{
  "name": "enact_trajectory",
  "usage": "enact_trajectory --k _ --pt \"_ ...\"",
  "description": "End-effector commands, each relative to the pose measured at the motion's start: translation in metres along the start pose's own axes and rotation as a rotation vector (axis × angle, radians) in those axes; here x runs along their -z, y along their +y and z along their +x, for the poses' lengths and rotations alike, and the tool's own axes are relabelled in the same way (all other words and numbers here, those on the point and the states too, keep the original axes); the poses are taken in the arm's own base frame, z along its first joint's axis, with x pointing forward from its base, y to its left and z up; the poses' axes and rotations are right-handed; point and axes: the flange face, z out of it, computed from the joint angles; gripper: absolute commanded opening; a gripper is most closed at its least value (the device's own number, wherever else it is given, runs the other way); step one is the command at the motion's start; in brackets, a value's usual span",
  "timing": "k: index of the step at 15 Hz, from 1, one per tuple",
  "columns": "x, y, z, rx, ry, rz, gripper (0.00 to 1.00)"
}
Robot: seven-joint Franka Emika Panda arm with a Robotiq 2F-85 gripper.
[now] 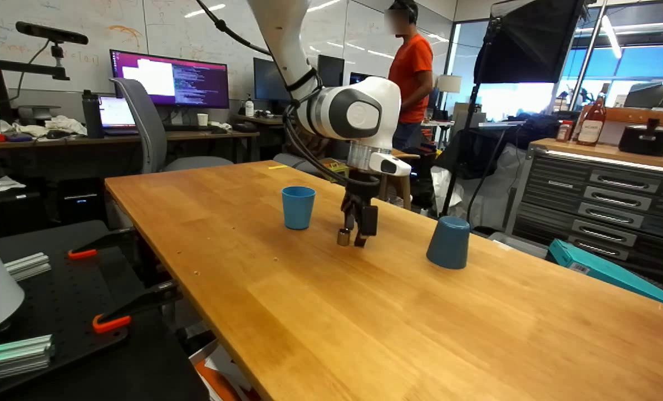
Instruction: Pick the cube and put it in the cup
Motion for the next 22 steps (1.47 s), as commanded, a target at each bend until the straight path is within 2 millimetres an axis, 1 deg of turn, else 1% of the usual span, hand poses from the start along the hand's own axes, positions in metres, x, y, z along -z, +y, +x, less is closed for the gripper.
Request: enact_trajectory --k 1,4,8,9,10,11,12,15,18,19,20,22 --pt "-0.008 -0.006 -0.002 -0.030 -0.115 0.018 1.00" --pt "-0.009 0.000 -0.016 -0.046 -0.188 0.033 1.00" --pt "-0.007 0.013 -0.021 -0.079 -0.221 0.052 1.00" --pt "-0.007 0.016 -0.022 -0.085 -0.225 0.055 0.98" --pt "-0.007 0.019 -0.022 -0.090 -0.225 0.057 0.74" --pt "-0.007 0.020 -0.023 -0.096 -0.216 0.057 0.74" --pt "-0.006 0.022 -0.023 -0.096 -0.215 0.061 0.70" --pt "0.002 0.029 -0.026 -0.101 -0.211 0.073 0.44" --pt "0.004 0.036 -0.029 -0.101 -0.220 0.084 0.21" --pt "0.005 0.037 -0.030 -0.102 -0.220 0.088 0.15" --pt "0.009 0.038 -0.030 -0.098 -0.216 0.093 0.13" --pt "0.018 0.038 -0.032 -0.081 -0.206 0.095 0.05"
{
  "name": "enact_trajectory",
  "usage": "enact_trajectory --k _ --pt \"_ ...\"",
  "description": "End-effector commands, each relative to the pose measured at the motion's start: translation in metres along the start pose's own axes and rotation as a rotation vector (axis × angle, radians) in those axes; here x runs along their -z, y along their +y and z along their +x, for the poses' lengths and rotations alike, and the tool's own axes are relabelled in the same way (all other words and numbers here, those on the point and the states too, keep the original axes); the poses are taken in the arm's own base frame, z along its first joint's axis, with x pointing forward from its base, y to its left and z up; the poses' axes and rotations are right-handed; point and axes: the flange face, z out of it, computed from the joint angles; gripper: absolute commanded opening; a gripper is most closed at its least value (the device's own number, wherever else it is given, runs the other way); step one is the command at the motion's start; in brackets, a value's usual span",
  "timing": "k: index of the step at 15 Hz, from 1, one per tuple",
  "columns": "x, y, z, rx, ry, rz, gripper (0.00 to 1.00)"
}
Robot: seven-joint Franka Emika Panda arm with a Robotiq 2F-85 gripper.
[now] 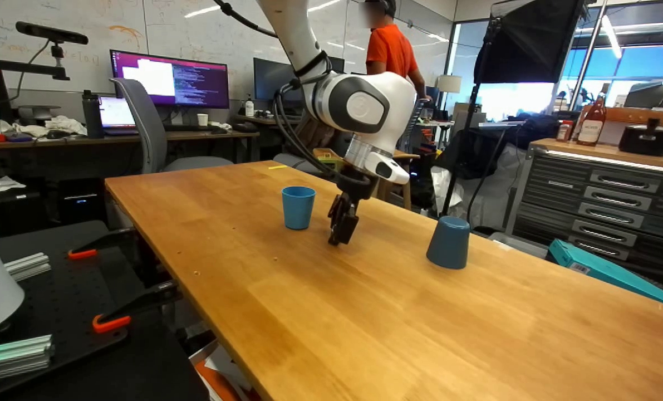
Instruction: Pick the cube and put it in the cup
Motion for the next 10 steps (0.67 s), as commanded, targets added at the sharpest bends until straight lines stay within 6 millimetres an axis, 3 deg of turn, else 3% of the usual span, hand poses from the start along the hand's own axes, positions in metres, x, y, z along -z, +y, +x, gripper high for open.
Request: enact_trajectory --k 1,6,10 --pt "0.022 0.002 -0.015 0.041 0.003 0.024 0.07" --pt "0.072 -0.015 -0.037 0.139 0.077 0.041 0.07" --pt "0.113 -0.043 -0.068 0.254 0.109 0.065 0.07"
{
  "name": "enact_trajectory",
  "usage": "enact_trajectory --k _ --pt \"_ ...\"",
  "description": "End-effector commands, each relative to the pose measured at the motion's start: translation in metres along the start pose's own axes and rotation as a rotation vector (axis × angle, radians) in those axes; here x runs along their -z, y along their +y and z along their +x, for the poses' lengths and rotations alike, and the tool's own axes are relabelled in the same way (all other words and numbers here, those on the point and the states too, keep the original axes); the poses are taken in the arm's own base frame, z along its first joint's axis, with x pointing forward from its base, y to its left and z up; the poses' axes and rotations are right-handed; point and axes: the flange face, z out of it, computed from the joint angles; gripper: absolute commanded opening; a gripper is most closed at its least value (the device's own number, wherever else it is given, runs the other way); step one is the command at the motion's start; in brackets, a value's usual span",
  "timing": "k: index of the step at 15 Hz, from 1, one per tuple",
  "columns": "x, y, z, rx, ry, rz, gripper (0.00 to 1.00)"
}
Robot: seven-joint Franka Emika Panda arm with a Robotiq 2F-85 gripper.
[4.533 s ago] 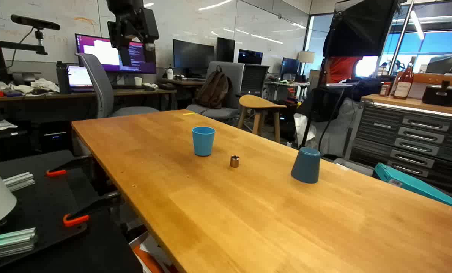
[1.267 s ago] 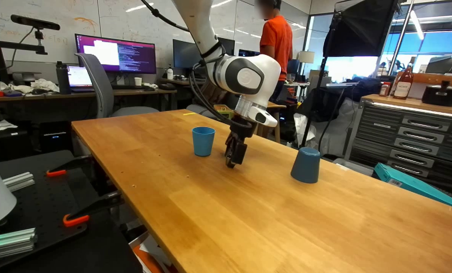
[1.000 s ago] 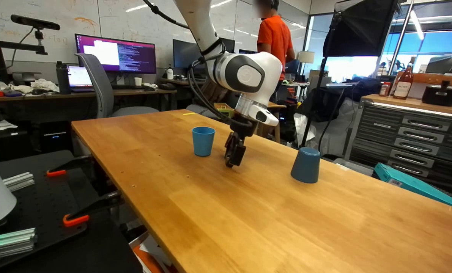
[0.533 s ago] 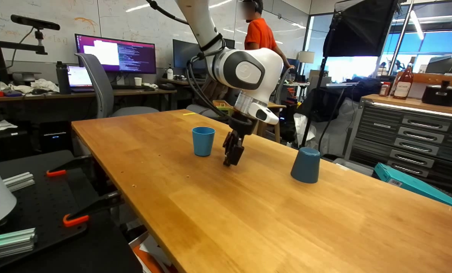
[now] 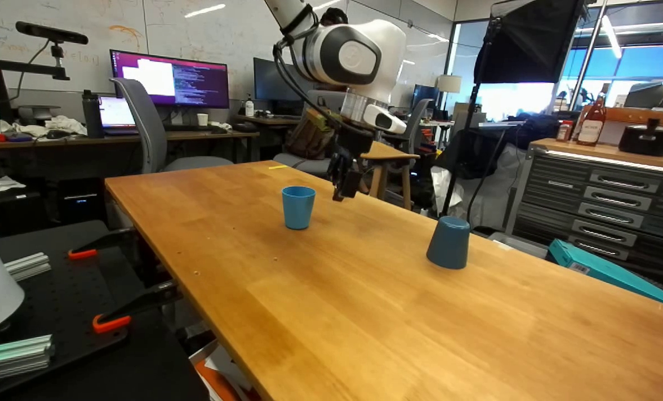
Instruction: Pick the cube and put it in the cup
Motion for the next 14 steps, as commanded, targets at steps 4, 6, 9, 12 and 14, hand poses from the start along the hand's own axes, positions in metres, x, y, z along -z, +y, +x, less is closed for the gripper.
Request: enact_trajectory --k 4,6,9,12,14 --pt "0.042 -0.049 -0.048 0.179 -0.048 0.028 0.07" --pt "0.038 -0.057 -0.053 0.208 -0.086 0.024 0.07" --pt "0.020 -0.055 -0.054 0.217 -0.166 0.013 0.07" --pt "0.003 -0.048 -0.051 0.208 -0.223 -0.003 0.07" --pt "-0.008 -0.044 -0.049 0.200 -0.245 -0.012 0.07"
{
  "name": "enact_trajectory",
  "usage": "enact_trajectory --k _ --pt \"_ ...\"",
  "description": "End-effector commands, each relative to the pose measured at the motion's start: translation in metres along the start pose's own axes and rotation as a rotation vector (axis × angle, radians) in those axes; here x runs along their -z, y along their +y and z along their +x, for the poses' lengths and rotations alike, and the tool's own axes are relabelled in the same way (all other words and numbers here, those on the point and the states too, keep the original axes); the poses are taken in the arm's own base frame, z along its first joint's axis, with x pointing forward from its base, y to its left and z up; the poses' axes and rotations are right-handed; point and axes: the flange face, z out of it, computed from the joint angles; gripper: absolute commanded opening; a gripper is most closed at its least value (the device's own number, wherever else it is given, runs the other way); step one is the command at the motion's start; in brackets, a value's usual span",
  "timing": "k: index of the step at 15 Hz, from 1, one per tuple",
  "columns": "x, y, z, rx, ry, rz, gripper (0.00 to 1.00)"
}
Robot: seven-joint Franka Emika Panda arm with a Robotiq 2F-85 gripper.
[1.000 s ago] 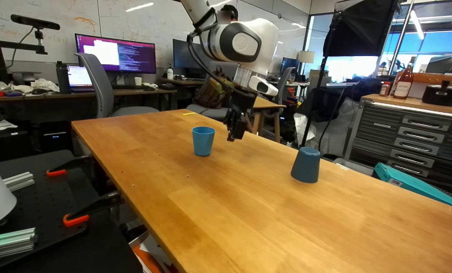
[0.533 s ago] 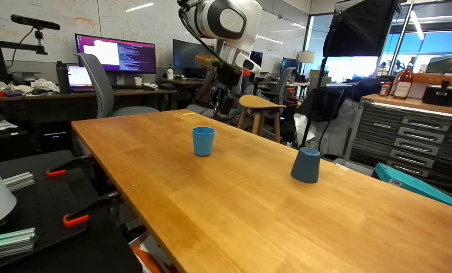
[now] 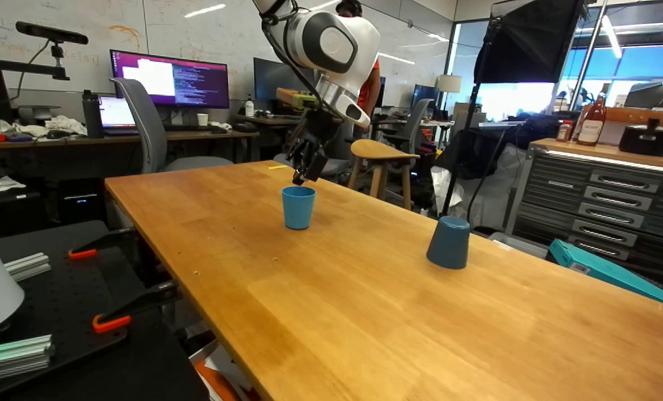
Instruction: Pick the cube and put it in the cup
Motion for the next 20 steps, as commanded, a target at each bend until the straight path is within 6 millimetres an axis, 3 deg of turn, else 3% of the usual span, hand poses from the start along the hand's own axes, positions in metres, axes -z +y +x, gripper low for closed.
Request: enact_trajectory --k 1,7,8,9,12,13,15,20 --pt "-0.009 0.009 0.006 -0.004 -0.049 0.019 0.07" --pt "-0.012 0.008 0.008 0.003 -0.006 0.008 0.07" --pt "-0.011 0.007 0.008 0.006 -0.005 0.012 0.52" --pt "-0.010 0.006 0.007 0.008 -0.001 0.011 0.53" --pt "-0.006 0.002 0.006 0.019 0.013 0.003 0.74" --pt "-0.004 0.001 0.006 0.027 0.019 -0.002 0.33" --pt "0.002 -0.003 0.004 0.039 0.035 -0.001 0.37" --pt "0.030 -0.017 -0.011 0.103 0.080 -0.010 0.00"
